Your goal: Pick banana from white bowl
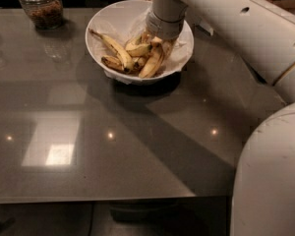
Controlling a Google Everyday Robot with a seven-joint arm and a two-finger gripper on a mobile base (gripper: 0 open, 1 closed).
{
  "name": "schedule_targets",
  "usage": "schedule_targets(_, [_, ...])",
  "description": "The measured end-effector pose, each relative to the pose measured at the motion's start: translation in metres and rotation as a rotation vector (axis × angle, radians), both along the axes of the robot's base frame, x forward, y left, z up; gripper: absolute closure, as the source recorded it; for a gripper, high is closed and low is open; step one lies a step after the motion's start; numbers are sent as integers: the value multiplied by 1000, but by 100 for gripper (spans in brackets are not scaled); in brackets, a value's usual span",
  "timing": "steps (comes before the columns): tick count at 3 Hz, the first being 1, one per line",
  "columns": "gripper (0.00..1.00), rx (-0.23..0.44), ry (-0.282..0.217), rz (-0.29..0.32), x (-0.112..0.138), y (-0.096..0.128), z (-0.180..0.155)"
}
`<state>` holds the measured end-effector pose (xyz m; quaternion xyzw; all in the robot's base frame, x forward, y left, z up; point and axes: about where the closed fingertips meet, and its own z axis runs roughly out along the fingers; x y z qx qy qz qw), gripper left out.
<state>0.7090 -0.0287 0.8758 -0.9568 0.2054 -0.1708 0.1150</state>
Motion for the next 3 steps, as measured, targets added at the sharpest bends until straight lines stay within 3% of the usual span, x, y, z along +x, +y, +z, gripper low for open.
schedule_targets(1, [85,10,2,-7,-5,0,3])
schedule_targets(2, [100,12,-20,-24,-7,-6,16])
schedule_targets(3, [100,14,-46,-53,-8,-13,35])
